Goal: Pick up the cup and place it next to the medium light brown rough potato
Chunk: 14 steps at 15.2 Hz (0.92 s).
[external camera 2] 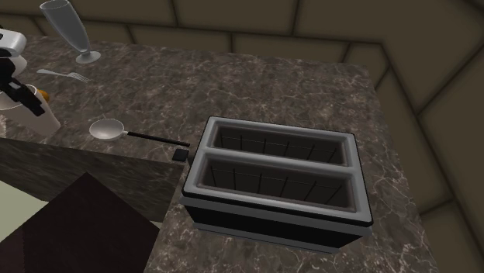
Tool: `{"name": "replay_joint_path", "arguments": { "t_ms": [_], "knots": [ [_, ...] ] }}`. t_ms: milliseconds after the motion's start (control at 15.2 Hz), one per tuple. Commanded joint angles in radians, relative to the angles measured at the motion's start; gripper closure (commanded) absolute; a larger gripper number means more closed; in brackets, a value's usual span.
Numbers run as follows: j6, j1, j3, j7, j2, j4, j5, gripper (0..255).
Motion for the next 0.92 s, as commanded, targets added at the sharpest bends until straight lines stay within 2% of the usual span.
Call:
{"name": "replay_joint_path", "arguments": {
  "t_ms": [0,66,330,858],
  "knots": [
    [0.0,0.0,0.0,0.0,0.0,0.0,0.0,0],
    [0.0,0.0,0.0,0.0,0.0,0.0,0.0,0],
    [-0.145,-0.003,-0.024,-0.035,-0.113,0.037,0.044,0],
    [-0.145,-0.002,-0.025,-0.035,-0.113,0.037,0.044,0]
  ]
}}
